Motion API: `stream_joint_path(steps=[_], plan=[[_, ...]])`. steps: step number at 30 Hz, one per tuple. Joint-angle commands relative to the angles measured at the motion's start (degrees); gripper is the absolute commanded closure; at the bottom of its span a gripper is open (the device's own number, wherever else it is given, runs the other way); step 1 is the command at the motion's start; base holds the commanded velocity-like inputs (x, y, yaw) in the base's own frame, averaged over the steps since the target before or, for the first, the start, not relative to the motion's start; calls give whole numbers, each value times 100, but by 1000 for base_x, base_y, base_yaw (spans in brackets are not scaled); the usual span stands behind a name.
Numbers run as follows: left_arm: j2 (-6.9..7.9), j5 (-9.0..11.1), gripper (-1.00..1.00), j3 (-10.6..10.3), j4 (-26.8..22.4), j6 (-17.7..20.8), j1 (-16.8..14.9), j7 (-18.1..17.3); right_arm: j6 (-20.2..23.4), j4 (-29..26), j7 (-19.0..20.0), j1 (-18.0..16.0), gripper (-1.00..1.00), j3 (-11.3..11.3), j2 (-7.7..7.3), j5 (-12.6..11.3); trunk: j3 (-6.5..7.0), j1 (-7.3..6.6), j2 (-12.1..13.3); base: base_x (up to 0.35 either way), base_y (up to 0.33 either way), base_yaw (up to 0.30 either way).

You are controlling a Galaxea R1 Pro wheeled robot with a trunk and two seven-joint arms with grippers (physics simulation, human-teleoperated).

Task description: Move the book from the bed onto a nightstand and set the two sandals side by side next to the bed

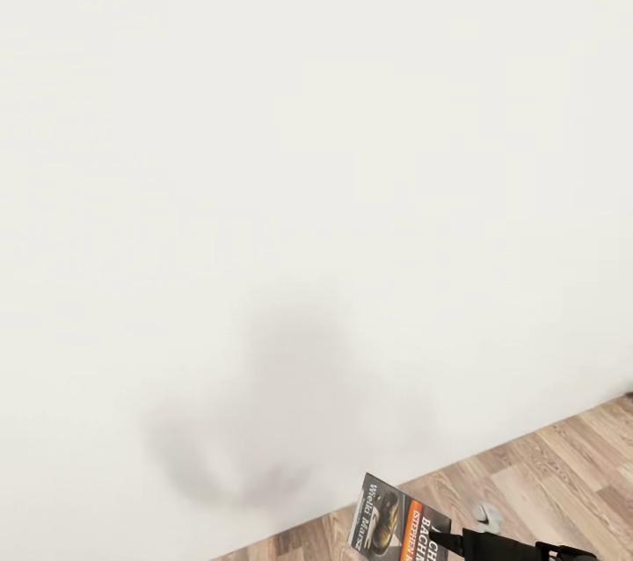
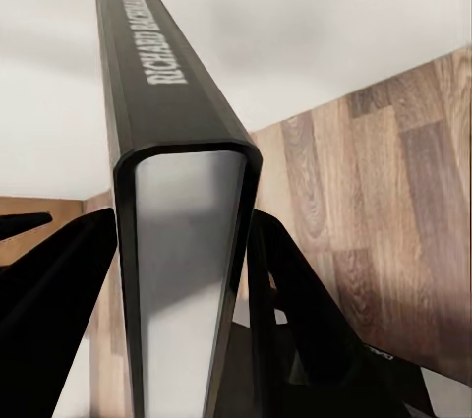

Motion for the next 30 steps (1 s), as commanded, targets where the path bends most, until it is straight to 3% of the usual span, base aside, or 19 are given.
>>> stream_joint_path(steps=[1, 30], plan=[[5, 21, -100, -47, 2, -42, -5, 0, 58, 12, 12, -10, 100, -53, -3, 22, -14, 4, -14, 1, 0, -226], [5, 19, -100, -47, 3, -42, -5, 0, 58, 12, 12, -10, 100, -53, -3, 22, -14, 4, -14, 22, 0, -215]])
